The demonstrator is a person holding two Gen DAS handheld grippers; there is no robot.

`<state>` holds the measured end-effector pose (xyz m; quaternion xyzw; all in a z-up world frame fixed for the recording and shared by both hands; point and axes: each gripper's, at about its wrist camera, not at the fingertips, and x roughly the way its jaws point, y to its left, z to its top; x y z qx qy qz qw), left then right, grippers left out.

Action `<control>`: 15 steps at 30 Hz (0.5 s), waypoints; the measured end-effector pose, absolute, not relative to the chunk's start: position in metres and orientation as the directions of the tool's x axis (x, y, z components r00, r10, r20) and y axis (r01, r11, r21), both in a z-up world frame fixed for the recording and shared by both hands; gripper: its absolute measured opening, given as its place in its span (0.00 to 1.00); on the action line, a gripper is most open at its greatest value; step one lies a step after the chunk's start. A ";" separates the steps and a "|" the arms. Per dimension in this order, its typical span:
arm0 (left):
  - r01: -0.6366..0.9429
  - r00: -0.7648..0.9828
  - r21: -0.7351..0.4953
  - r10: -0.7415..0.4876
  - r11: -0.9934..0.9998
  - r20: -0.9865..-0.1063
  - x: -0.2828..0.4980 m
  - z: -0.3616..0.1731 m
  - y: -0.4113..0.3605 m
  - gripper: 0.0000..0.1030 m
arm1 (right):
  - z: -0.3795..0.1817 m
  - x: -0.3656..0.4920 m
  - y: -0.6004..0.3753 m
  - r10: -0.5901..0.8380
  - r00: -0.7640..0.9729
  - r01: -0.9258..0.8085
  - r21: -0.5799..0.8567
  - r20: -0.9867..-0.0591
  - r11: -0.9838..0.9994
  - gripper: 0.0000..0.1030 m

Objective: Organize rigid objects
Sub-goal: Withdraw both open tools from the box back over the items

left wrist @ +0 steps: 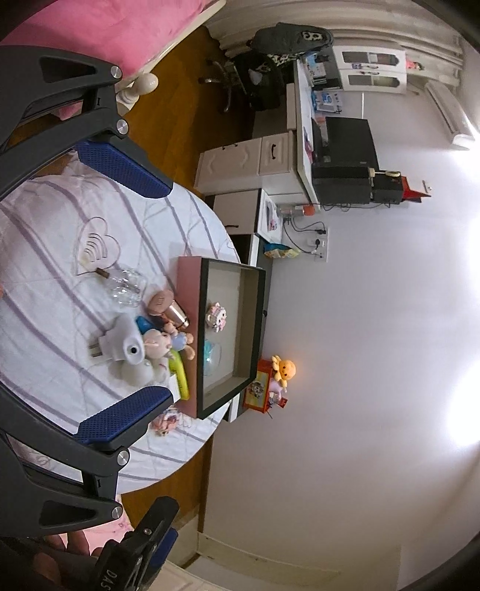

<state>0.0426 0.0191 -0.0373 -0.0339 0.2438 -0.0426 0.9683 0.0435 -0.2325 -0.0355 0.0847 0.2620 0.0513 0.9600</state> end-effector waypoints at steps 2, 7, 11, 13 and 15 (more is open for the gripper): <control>0.066 0.878 -0.076 -0.094 0.995 -0.470 0.036 -0.038 0.018 1.00 | -0.036 0.040 -0.229 0.134 0.859 -0.052 0.176 -0.495 0.983 1.00; 0.063 0.879 -0.082 -0.094 0.995 -0.467 0.030 -0.038 0.020 1.00 | -0.034 0.037 -0.222 0.142 0.860 -0.069 0.164 -0.490 0.984 1.00; 0.057 0.880 -0.090 -0.092 0.994 -0.465 0.030 -0.038 0.023 1.00 | -0.037 0.035 -0.216 0.147 0.857 -0.083 0.149 -0.494 0.985 1.00; 0.054 0.878 -0.093 -0.092 0.994 -0.470 0.032 -0.041 0.024 1.00 | -0.039 0.035 -0.215 0.147 0.854 -0.085 0.144 -0.498 0.986 1.00; 0.052 0.874 -0.094 -0.091 0.994 -0.477 0.033 -0.043 0.025 1.00 | -0.041 0.036 -0.215 0.146 0.851 -0.085 0.141 -0.504 0.986 1.00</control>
